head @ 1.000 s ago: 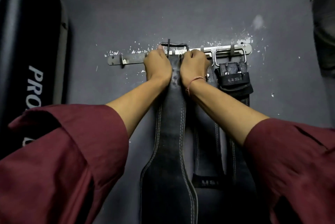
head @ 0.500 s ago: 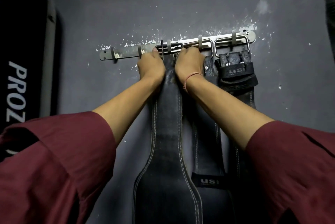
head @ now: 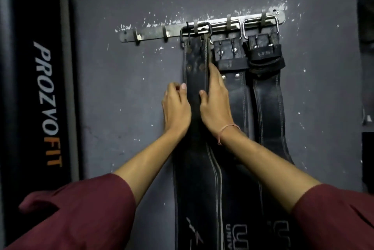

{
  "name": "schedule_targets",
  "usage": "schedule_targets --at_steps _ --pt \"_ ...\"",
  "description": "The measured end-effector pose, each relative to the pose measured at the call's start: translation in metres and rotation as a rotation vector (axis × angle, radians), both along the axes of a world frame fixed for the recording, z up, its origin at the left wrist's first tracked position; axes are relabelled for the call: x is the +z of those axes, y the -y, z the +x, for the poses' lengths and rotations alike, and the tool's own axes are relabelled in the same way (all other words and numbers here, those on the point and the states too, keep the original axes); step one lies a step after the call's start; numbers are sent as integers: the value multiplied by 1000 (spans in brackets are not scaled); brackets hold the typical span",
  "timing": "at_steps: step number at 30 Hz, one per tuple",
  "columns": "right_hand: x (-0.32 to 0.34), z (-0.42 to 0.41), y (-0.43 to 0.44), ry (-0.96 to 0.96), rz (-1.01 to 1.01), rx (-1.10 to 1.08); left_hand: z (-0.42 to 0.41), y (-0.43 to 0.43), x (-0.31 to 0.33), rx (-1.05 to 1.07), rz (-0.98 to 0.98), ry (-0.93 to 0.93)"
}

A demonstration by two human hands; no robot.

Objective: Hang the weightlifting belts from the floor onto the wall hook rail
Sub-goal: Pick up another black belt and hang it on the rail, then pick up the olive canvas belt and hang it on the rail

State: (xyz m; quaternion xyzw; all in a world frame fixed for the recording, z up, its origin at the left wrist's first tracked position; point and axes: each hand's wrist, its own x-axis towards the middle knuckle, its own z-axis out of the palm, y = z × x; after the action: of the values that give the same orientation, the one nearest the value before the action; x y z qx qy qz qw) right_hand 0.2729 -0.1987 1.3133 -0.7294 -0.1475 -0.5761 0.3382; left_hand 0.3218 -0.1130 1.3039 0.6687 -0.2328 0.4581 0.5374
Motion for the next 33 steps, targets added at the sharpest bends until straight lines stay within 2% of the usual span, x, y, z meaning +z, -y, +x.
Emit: schedule_targets --at_steps 4,7,11,15,23,33 --pt "-59 -22 -10 0 90 -25 -24 -24 -47 -12 32 61" --pt "-103 -47 -25 -84 257 -30 -50 -46 -89 -75 62 6" --pt "-155 -86 -52 -294 399 63 -90 -80 -147 -132 56 -131" --pt "-205 -130 -87 -433 406 98 -136 -112 -211 -226 72 -277" --pt "-319 -201 -138 -716 519 236 -215 -154 -340 -280 57 -550" --pt "-500 -272 -153 -1084 690 275 -289 -170 -528 -151 92 -826"
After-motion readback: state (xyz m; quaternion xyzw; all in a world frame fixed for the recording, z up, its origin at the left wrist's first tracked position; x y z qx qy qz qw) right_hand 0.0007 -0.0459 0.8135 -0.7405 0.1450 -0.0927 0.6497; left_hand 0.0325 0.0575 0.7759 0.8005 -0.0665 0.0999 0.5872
